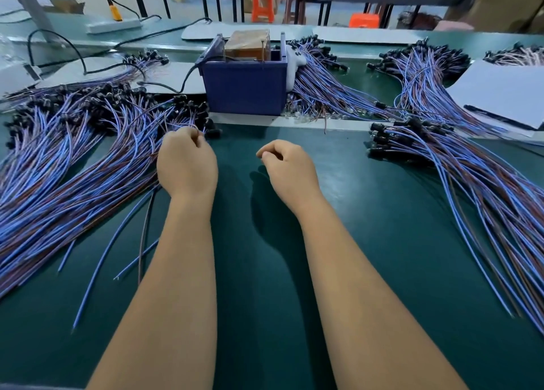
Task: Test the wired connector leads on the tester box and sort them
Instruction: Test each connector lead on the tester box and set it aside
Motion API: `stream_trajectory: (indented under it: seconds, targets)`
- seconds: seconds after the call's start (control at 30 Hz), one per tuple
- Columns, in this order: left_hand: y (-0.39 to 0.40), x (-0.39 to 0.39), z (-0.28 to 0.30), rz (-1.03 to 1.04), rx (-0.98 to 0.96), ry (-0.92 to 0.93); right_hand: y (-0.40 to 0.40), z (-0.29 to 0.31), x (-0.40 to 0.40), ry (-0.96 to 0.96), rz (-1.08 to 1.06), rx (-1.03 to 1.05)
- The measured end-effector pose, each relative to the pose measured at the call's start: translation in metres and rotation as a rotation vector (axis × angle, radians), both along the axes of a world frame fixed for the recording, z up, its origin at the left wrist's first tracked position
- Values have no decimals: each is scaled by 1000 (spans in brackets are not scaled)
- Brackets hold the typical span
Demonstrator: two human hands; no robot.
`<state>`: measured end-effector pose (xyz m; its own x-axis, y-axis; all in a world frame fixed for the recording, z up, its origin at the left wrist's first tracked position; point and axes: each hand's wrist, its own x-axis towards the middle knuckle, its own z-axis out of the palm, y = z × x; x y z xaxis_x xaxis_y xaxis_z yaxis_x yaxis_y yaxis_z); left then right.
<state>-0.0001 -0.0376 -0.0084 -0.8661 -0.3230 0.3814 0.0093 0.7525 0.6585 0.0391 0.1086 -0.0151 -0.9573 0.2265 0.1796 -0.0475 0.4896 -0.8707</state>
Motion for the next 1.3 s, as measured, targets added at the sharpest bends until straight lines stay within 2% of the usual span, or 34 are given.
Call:
stream_trajectory:
  seconds: [0.17,0.27,0.4,0.47,0.53,0.67,0.77,0.9,1.0,1.1,1.2,1.3]
  targets:
    - [28,10,5,-126,17,71,0,3,-1,56,-68,-159]
    - [50,17,6,-339,-34,79,1,7,-2,87,-103,-374]
    - [67,26,5,-639,-53,104,8,15,-1,120,-126,-781]
    - [68,27,3,-678,-69,112,15,15,0,123,-151,-829]
    - [67,26,3,-639,-43,109,20,12,2,139,-165,-748]
    - [61,24,6,-426,86,159,22,10,4,226,-226,-661]
    - [58,24,9,-404,232,209,23,13,4,354,-271,-614]
    - [62,22,8,-537,571,-27,19,9,5,482,-220,-212]
    - [64,16,6,-558,755,-135,14,4,4,442,-67,84]
    - [60,8,6,-468,961,-188,12,3,5,380,10,269]
    - [52,6,6,-439,1081,-177,11,1,6,385,67,341]
    - [46,7,7,-446,1154,-146,6,3,9,283,107,226]
